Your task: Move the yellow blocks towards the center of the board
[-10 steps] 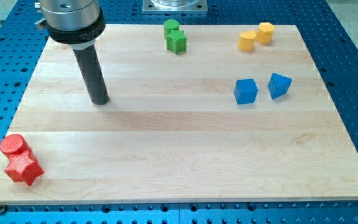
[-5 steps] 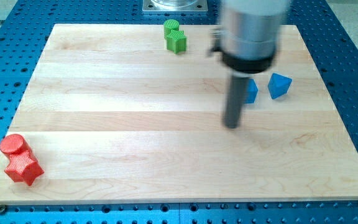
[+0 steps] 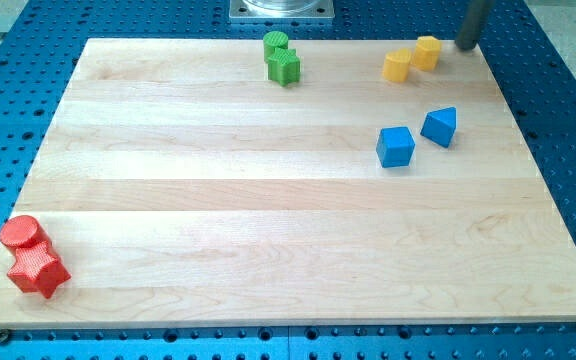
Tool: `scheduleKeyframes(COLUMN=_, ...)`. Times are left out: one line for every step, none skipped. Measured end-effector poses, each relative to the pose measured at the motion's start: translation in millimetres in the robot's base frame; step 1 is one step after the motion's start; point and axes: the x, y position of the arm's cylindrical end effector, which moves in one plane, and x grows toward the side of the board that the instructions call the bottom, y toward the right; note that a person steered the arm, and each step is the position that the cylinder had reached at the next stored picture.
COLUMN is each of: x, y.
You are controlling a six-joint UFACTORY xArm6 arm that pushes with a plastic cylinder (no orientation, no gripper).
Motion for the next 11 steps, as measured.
scheduleKeyframes(x=40.2, y=-57.2)
scheduleKeyframes(x=6.0, y=-32.7)
scheduleKeyframes(x=-18.5, y=-51.9)
scheduleKeyframes(x=14.5, y=-104.4)
scheduleKeyframes(x=78.8, y=-157.4)
scheduleKeyframes(x=38.3, y=-120.8)
scheduleKeyframes(x=32.8, y=-112.3)
scheduleKeyframes(x=15.8, y=-56.8)
scheduleKeyframes(x=51.7, y=-101.8)
scheduleKeyframes(x=92.7, y=-141.4)
scheduleKeyframes(x=65.1, y=-73.7)
